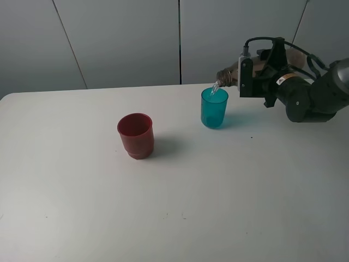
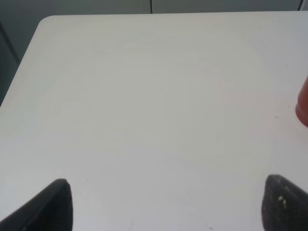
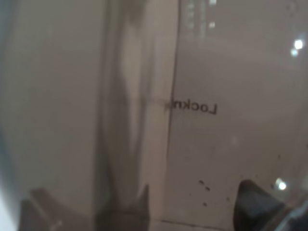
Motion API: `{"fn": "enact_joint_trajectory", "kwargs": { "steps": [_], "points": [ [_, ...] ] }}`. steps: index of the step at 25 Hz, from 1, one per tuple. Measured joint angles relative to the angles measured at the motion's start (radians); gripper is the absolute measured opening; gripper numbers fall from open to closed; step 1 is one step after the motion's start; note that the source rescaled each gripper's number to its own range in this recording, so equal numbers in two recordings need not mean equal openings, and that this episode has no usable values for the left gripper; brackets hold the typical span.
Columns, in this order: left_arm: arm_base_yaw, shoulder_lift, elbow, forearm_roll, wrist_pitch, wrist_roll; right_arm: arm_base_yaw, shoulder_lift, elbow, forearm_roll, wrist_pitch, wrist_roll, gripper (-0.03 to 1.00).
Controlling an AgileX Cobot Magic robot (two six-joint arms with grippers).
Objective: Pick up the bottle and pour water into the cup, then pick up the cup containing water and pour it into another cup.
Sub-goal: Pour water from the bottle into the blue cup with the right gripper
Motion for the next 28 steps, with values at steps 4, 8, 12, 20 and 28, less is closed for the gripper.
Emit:
{"fn": "enact_joint_trajectory", "kwargs": {
  "steps": [4,8,12,20,28],
  "points": [
    [0.000,0.000,0.000,0.000,0.000,0.000,0.000,0.000,0.000,0.004,0.000,-0.011,0.00],
    [0.000,0.000,0.000,0.000,0.000,0.000,0.000,0.000,0.000,0.017,0.000,-0.025,0.00],
    [0.000,0.000,0.000,0.000,0.000,0.000,0.000,0.000,0.000,0.023,0.000,-0.051,0.00],
    [0.000,0.000,0.000,0.000,0.000,0.000,0.000,0.000,0.000,0.023,0.000,-0.100,0.00],
    [0.000,0.000,0.000,0.000,0.000,0.000,0.000,0.000,0.000,0.025,-0.006,-0.142,0.00]
  ]
}}
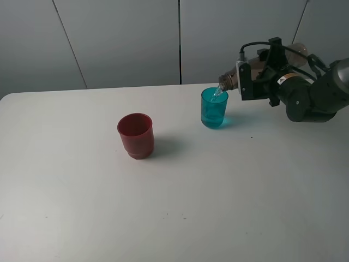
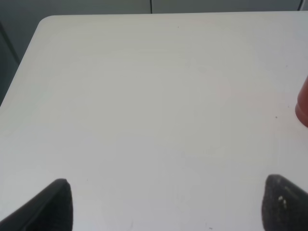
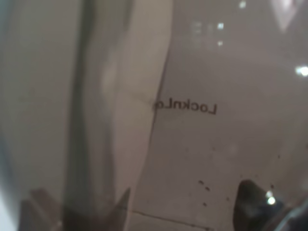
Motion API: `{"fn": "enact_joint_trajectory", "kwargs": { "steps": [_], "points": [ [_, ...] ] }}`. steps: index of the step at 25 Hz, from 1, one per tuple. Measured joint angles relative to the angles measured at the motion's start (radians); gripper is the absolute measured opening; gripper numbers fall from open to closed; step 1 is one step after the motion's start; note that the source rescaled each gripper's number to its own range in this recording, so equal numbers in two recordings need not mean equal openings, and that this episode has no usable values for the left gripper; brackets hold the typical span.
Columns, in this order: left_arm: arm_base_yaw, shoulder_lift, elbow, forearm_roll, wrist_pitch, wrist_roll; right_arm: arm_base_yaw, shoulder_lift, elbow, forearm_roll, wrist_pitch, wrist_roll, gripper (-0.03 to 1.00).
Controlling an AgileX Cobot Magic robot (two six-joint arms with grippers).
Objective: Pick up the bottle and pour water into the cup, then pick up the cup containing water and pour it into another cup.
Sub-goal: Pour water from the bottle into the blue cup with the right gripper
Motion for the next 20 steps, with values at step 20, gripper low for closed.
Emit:
{"fn": "enact_joint_trajectory", "kwargs": {
  "steps": [20],
  "points": [
    [0.000,0.000,0.000,0.000,0.000,0.000,0.000,-0.002,0.000,-0.024,-0.010,-0.090,0.00]
  ]
}}
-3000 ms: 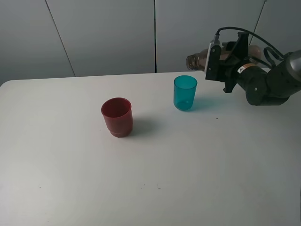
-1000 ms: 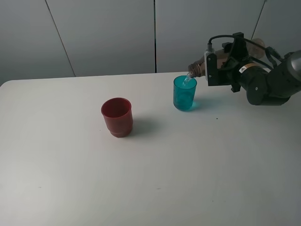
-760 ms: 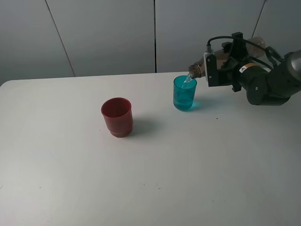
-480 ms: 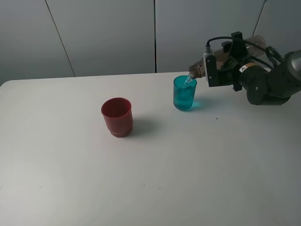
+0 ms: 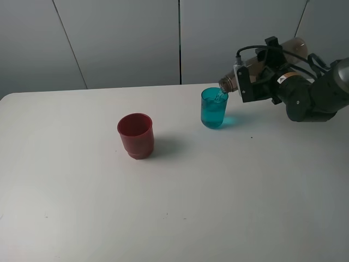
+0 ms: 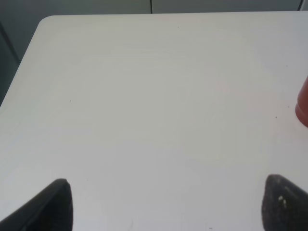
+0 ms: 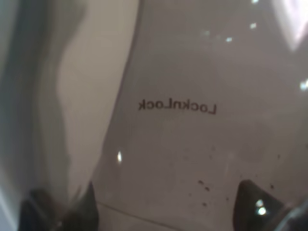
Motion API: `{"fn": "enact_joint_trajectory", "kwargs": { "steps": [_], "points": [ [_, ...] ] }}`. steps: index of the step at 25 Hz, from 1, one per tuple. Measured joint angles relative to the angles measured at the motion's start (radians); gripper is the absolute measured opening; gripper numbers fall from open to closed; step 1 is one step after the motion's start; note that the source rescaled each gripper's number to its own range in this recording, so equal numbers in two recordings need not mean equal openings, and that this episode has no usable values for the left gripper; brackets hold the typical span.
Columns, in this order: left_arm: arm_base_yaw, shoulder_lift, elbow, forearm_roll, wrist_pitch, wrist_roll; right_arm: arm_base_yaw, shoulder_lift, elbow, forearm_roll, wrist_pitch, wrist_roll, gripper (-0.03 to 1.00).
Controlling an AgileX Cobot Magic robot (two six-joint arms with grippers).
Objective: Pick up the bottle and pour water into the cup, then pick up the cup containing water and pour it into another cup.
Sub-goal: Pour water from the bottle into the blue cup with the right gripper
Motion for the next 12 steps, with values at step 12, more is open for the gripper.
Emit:
{"fn": "enact_joint_trajectory", "kwargs": {
  "steps": [12],
  "points": [
    [0.000,0.000,0.000,0.000,0.000,0.000,0.000,0.000,0.000,-0.059,-0.044,-0.020,0.00]
  ]
}}
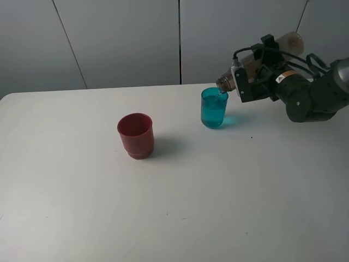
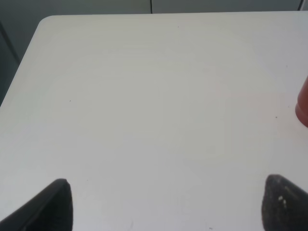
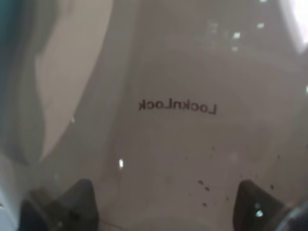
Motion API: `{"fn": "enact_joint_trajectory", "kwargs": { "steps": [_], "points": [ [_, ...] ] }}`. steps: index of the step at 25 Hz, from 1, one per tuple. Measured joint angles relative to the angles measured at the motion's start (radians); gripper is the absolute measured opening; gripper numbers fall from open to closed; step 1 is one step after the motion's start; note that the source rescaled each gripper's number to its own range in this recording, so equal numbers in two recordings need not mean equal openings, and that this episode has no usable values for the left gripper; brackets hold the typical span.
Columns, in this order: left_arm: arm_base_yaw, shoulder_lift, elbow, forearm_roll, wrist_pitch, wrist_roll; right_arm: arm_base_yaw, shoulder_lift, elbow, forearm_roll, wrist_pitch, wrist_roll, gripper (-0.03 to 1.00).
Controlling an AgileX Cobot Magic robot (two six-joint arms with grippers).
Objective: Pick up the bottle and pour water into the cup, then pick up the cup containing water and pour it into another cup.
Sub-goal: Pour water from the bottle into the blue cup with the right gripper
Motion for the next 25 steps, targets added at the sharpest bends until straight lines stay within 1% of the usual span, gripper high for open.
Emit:
{"fn": "enact_joint_trajectory", "kwargs": {
  "steps": [9,18,25],
  "points": [
    [0.000,0.000,0.000,0.000,0.000,0.000,0.000,0.000,0.000,-0.052,-0.035,-0.030,0.00],
    [0.000,0.000,0.000,0.000,0.000,0.000,0.000,-0.006,0.000,-0.078,-0.081,-0.062,0.00],
    [0.000,0.000,0.000,0.000,0.000,0.004,0.000,-0.006,0.000,-0.078,-0.089,-0.066,0.00]
  ]
}}
